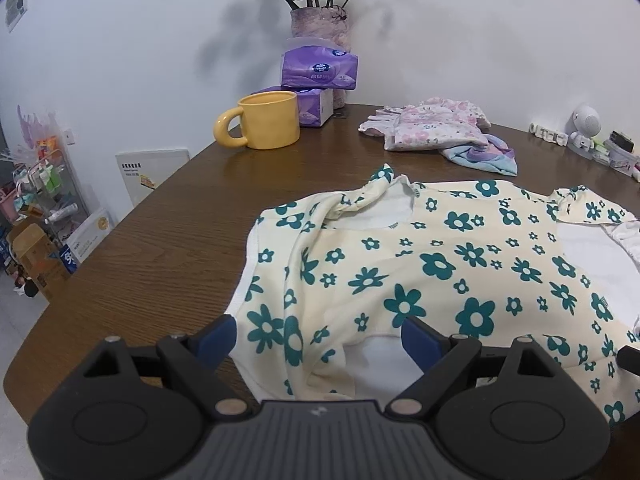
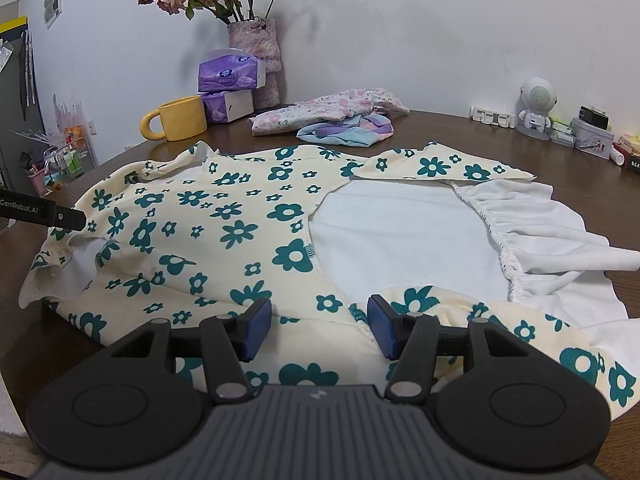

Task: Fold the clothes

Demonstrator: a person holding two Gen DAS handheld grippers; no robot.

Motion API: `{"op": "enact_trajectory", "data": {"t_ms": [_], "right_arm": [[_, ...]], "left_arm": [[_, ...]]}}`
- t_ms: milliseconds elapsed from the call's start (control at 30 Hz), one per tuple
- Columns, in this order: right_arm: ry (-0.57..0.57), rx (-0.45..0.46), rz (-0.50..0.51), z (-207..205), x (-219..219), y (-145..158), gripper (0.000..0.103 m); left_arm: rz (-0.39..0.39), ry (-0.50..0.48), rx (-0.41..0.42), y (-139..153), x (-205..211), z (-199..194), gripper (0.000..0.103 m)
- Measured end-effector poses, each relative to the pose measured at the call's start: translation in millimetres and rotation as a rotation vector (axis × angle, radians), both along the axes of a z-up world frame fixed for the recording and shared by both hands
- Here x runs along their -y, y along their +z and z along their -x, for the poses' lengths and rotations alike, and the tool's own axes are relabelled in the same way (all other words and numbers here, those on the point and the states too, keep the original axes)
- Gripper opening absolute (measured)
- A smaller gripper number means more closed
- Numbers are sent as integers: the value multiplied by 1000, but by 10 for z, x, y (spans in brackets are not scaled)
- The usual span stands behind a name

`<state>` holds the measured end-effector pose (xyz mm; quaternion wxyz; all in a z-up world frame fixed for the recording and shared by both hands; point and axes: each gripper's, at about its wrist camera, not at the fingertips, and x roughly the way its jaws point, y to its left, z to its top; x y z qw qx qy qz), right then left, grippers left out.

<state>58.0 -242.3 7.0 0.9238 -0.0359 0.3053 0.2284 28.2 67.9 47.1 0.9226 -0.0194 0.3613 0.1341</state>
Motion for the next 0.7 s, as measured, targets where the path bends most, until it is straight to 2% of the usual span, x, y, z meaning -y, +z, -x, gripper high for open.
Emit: {"op": "enact_trajectory", "data": {"t_ms": [367, 700], "right_arm": [[-31, 58, -5, 63, 93, 110, 54], [-164, 78, -4, 142, 478, 146, 55]], "left_arm": [[-8, -5, 41, 31, 86, 19, 89], [17, -83, 68, 45, 270, 19, 89]]}}
